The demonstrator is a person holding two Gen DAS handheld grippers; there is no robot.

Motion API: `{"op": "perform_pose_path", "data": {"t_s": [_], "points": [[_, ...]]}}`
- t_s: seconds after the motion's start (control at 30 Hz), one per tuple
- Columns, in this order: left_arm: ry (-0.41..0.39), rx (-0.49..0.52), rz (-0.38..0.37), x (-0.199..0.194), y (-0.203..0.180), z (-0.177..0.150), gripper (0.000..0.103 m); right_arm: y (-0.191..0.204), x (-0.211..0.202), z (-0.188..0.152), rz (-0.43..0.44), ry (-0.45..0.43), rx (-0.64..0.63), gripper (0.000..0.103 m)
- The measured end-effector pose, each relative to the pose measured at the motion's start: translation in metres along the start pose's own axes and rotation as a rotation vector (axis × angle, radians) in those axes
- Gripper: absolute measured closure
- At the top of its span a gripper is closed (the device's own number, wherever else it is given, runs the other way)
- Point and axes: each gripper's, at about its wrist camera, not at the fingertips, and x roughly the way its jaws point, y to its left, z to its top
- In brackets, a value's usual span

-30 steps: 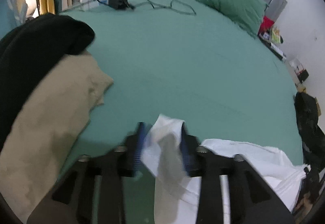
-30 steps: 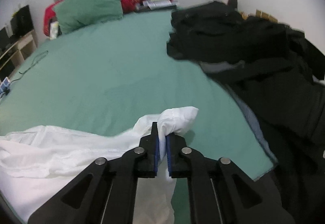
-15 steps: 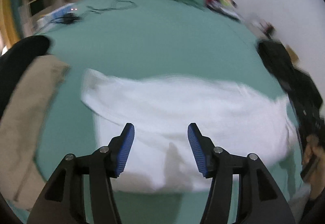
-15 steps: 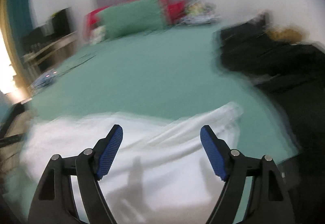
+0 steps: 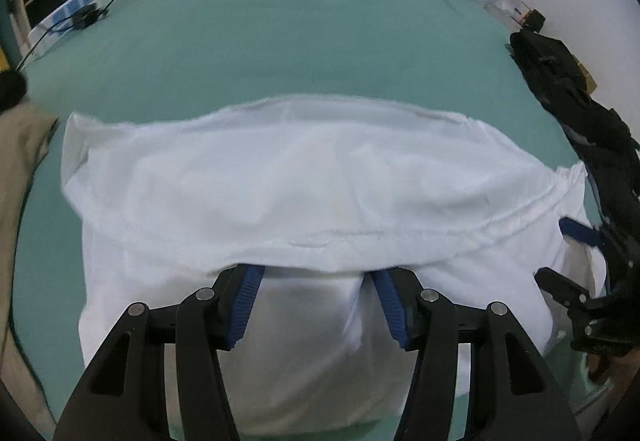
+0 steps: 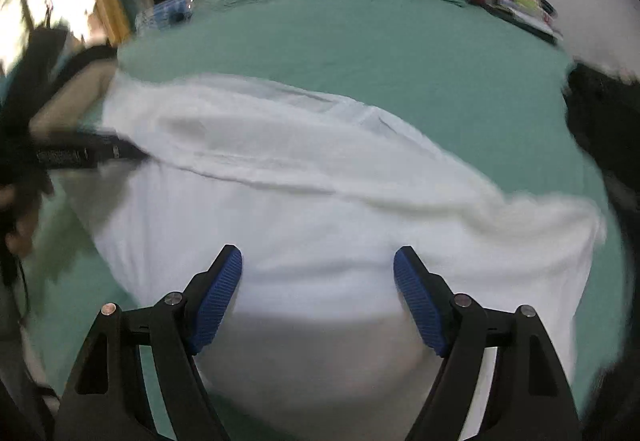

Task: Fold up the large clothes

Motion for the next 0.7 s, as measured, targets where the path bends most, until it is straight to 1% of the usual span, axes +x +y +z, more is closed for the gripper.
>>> {"op": "perform_pose_path", "data": {"t_s": [0.07, 0.13, 0.2, 0.3, 0.33, 0.37, 0.47, 0.53, 0.63, 0.7], "points": [[0.02, -0.014, -0.01, 0.004, -0.001, 0.011, 0.045, -0.014, -0.003, 0.009, 0.004, -0.002, -0.017, 0.024], [0.009, -0.022, -0.047, 0.0, -0.001, 0.02, 0.045, -0.031, 0.007, 0.021, 0.032, 0.017, -0.015, 0.024], [0.007, 0.0, -0.029, 0.002, -0.001, 0.033, 0.045, -0.048, 0.019, 0.028, 0.049, 0.041, 0.008, 0.024], [0.003, -0.01, -0.03, 0.007, 0.005, 0.048, 0.045, -0.085, 0.033, 0.027, 0.125, 0.057, 0.165, 0.024], [0.002, -0.013, -0.023, 0.01, 0.008, 0.051, 0.045, -0.093, 0.035, 0.025, 0.129, 0.05, 0.194, 0.024], [-0.002, -0.023, -0.002, 0.015, 0.013, 0.057, 0.045, -0.098, 0.036, 0.021, 0.117, 0.042, 0.204, 0.024], [-0.01, -0.066, 0.025, 0.025, 0.029, 0.07, 0.045, -0.118, 0.031, 0.014, 0.02, 0.015, 0.239, 0.024], [-0.027, -0.113, 0.029, 0.026, 0.041, 0.078, 0.045, -0.134, 0.023, 0.01, -0.052, -0.022, 0.307, 0.024], [-0.072, -0.148, 0.075, 0.011, 0.058, 0.083, 0.045, -0.152, 0.009, 0.003, -0.109, -0.049, 0.368, 0.024], [-0.106, -0.173, 0.078, -0.009, 0.07, 0.079, 0.045, -0.157, -0.007, 0.0, -0.148, -0.08, 0.384, 0.024]]}}
